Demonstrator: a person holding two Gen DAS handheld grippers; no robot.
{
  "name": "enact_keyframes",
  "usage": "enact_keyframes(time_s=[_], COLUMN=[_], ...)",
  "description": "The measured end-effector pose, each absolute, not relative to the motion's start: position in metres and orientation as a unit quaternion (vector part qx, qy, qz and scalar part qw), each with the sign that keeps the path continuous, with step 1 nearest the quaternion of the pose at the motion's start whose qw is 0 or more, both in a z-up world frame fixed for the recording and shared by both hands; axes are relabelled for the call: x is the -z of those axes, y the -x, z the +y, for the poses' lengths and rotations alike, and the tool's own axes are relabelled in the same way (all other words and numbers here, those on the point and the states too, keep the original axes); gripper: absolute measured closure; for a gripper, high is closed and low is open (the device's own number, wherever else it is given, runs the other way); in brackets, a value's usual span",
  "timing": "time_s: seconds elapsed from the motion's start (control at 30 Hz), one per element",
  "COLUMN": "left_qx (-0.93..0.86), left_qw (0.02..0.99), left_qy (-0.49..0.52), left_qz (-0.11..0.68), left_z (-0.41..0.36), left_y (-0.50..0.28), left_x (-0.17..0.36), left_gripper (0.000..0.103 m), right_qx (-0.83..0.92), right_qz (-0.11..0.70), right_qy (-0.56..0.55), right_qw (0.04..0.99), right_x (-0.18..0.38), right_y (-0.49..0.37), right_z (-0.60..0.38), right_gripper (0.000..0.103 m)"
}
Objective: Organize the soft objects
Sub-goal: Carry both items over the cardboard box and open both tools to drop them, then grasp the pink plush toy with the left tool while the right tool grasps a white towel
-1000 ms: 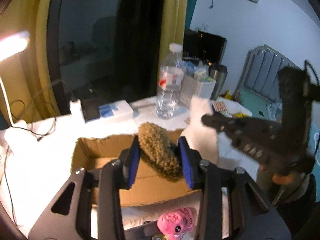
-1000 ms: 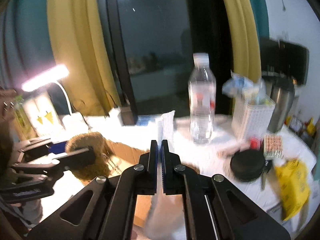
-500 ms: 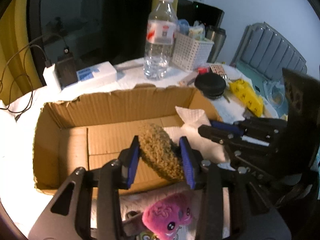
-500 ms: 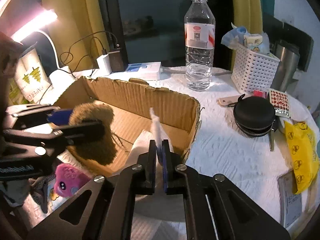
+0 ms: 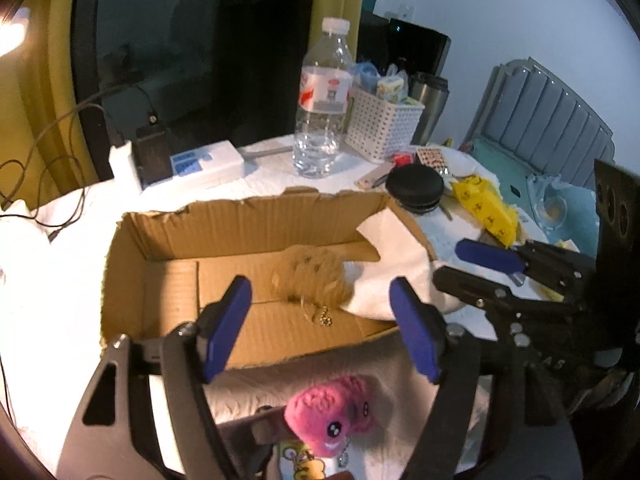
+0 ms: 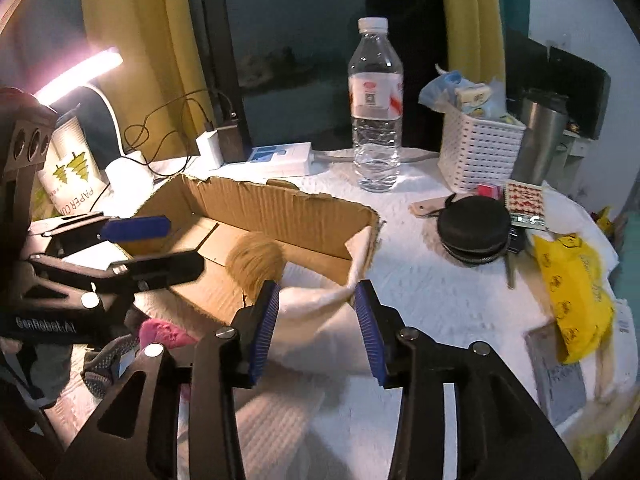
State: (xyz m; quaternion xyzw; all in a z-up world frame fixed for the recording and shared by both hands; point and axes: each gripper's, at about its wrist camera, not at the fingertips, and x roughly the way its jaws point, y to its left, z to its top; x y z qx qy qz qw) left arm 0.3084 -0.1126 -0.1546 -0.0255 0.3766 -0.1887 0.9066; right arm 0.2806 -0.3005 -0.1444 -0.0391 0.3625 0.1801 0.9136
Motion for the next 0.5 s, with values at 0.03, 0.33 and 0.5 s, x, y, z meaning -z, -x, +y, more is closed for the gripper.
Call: enact_keyframes(time_s=[0.03, 0.33, 0.5], left_qx=[0.187, 0.183, 0.181], left_qw=[0.908, 0.92, 0.923], left_qy=[0.025, 0.023, 0.023], left_qz=[0.373, 0.345, 0.339], left_z=[-0.111, -0.095, -0.084], left_y=[-0.305, -0.266, -0.243], left_x=[0.152, 0.137, 0.139], left_gripper=[0.03, 0.03, 0.03], right_qx=[-0.179, -0.176, -0.177], right_qz=[0.361, 0.345, 0.345], right_qy=[0.039, 0.042, 0.042], right_qw=[0.914, 0.921, 0.921], right_x=[0.143, 0.127, 0.129], right_y=[-0.278, -0.244, -0.224], right_z=[-0.302, -0.296, -0.29], right_gripper=[0.061, 0.06, 0.059])
